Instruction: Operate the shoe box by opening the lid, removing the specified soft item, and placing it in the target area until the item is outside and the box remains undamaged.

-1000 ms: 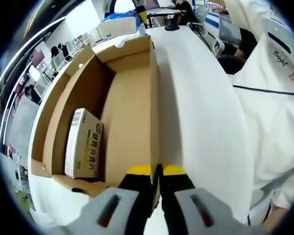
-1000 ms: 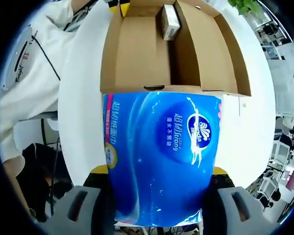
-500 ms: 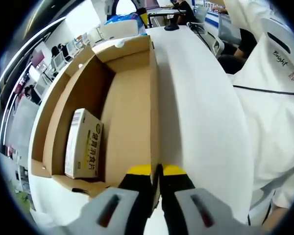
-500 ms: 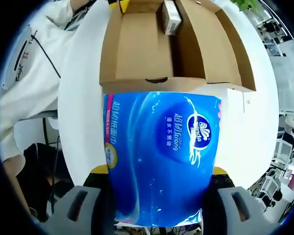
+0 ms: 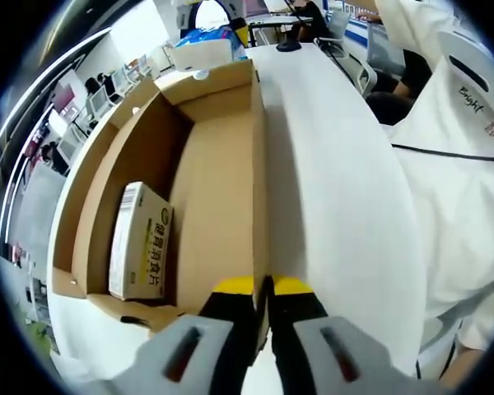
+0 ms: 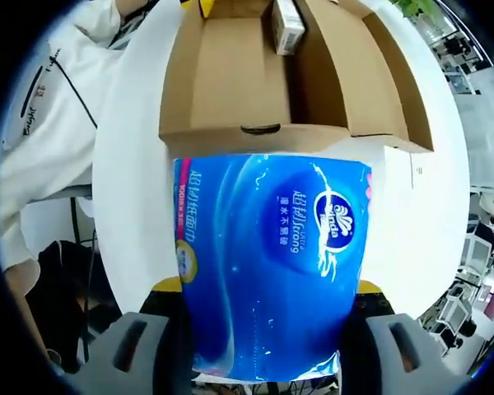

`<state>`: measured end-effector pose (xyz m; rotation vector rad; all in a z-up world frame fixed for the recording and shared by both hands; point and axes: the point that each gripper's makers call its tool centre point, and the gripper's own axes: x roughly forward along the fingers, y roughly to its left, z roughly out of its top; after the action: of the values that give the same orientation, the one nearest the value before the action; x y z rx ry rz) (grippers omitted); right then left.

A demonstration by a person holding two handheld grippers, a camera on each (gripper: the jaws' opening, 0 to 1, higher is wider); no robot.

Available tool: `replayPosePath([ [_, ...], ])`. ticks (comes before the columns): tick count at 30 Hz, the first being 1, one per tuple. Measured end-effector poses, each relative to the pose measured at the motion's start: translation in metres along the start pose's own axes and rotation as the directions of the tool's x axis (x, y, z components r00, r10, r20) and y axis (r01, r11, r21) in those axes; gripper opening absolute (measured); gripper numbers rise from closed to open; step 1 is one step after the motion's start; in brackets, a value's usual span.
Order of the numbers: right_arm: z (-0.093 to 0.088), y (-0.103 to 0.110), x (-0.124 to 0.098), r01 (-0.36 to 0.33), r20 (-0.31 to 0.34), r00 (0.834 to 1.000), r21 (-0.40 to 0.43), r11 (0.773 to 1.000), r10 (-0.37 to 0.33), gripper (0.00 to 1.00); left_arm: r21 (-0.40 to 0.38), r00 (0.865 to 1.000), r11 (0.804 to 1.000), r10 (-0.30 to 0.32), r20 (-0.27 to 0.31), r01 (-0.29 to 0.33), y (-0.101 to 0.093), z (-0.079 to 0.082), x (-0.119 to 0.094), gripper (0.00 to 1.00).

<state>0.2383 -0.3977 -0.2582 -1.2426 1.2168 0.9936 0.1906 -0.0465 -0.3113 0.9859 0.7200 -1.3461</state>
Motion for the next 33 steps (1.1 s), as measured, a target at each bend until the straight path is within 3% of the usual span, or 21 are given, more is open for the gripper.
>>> replayPosePath([
  [24, -0.005, 0.001, 0.013, -0.009, -0.009, 1.0, -0.018, 1.0, 0.008, 0.7, 0.001, 1.0, 1.0, 0.003, 0.004, -0.003, 0.0, 0.0, 0.0, 0.03],
  [33, -0.005, 0.005, 0.022, -0.032, 0.034, 0.999, 0.0, 1.0, 0.032, 0.7, 0.0, 1.0, 1.0, 0.0, 0.001, 0.0, 0.0, 0.0, 0.0, 0.03],
])
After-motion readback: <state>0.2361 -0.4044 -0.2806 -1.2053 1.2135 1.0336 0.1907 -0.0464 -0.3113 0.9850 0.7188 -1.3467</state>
